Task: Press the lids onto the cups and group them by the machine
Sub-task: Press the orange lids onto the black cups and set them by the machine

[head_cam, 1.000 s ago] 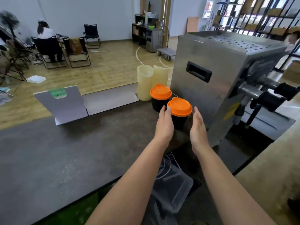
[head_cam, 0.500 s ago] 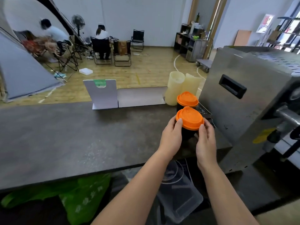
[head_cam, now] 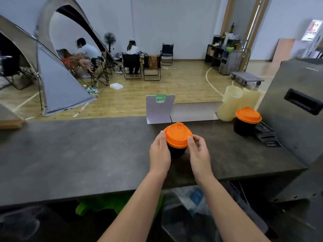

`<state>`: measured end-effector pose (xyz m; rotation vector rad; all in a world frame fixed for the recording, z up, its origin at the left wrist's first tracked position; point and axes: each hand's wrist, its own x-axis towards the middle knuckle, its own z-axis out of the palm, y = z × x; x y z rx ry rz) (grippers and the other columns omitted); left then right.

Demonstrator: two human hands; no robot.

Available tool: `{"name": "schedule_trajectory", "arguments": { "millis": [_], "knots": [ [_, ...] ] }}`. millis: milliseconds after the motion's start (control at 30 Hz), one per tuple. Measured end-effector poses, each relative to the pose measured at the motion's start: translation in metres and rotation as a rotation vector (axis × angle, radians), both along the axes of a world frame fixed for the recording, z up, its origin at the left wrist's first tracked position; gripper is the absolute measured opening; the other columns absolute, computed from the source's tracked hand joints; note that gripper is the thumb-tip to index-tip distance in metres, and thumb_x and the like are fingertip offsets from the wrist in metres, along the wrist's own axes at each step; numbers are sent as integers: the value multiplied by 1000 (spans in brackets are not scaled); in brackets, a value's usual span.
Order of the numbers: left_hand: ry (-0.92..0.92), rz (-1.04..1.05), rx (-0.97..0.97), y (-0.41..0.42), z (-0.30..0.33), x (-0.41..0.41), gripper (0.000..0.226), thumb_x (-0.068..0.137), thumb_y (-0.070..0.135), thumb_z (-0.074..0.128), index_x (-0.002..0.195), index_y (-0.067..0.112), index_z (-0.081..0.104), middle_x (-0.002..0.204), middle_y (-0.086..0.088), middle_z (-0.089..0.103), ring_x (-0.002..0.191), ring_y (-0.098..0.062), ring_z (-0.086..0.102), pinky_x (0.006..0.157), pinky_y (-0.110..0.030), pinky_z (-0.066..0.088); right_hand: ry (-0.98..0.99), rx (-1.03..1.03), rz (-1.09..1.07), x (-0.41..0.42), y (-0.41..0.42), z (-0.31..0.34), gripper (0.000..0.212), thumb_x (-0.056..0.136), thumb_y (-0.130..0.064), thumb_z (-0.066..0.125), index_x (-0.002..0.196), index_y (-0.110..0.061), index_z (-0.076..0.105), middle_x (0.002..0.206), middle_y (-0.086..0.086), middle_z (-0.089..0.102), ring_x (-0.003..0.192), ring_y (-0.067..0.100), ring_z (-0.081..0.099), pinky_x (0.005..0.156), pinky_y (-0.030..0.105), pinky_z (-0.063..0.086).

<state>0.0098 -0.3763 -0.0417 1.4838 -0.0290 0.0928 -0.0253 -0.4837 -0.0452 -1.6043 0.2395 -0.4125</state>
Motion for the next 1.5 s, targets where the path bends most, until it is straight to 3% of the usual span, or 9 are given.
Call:
{"name": "schedule_trajectory", "arguments": {
  "millis": [133, 200, 300, 500, 633, 800, 933, 1133, 1500],
  "knots": [
    [76, -65, -43, 54, 5, 13, 40, 104, 48, 31, 116, 30, 64, 114, 7, 66, 111, -9, 58, 95, -29, 41, -27, 48, 106, 17, 56, 7, 40, 87, -49, 59, 122, -38, 45, 124, 0, 62, 113, 9, 59, 100, 33, 47],
    [42, -96, -9, 72, 7, 19, 40, 106, 44, 30, 132, 25, 53, 122, 5, 60, 113, -9, 55, 94, -26, 40, -20, -36, 146, 22, 75, 5, 61, 82, -54, 60, 137, -35, 38, 126, -6, 58, 115, 5, 55, 95, 23, 43],
    [34, -86, 30, 90, 6, 26, 30, 107, 38, 27, 129, 25, 44, 118, 2, 56, 106, -9, 54, 85, -25, 43, -14, -134, 162, 29, 90, -4, 71, 79, -60, 67, 142, -41, 38, 130, -5, 49, 115, 3, 52, 97, 23, 42],
    [-27, -12, 1, 103, -3, 33, 21, 107, 27, 36, 105, 24, 56, 105, -3, 65, 96, -18, 62, 83, -29, 50, -38, -160, 93, 32, 102, -7, 49, 82, -67, 54, 122, -41, 46, 124, -3, 53, 112, 10, 54, 94, 27, 45],
    [-39, 135, -8, 101, 1, 32, 31, 107, 31, 35, 107, 26, 65, 105, 5, 69, 101, -13, 65, 87, -29, 52, -73, -123, -42, 38, 102, 8, 11, 101, -39, 44, 103, -32, 52, 106, 1, 60, 95, 10, 57, 74, 20, 43],
    [-166, 181, 163, 90, 3, 21, 30, 107, 33, 30, 125, 31, 54, 119, 16, 52, 108, 9, 49, 81, 0, 36, -78, 86, -79, 62, 95, 25, 22, 103, -20, 39, 108, -23, 60, 101, 4, 64, 93, 15, 60, 74, 19, 48],
    [-244, 112, 100, 90, -9, 27, 34, 102, 34, 29, 112, 30, 61, 107, 12, 66, 98, -1, 62, 80, -12, 49, -9, 77, 161, 60, 100, 12, 34, 105, -21, 33, 107, -24, 67, 109, 0, 68, 97, 12, 64, 72, 15, 51],
    [-273, 92, 1, 90, -18, 33, 38, 98, 30, 30, 111, 20, 63, 105, 6, 68, 97, -5, 65, 82, -16, 51, -44, 52, 200, 62, 93, 8, 36, 106, -15, 29, 112, -13, 65, 107, 1, 68, 91, 0, 65, 76, 12, 50],
    [-163, 86, 212, 108, -7, 43, 29, 106, 31, 32, 107, 30, 61, 116, 1, 62, 113, -13, 58, 96, -27, 46, -60, 121, 34, 46, 114, 7, 34, 107, -21, 28, 120, -18, 58, 111, -3, 62, 100, 6, 59, 75, 8, 46]
  ]
}}
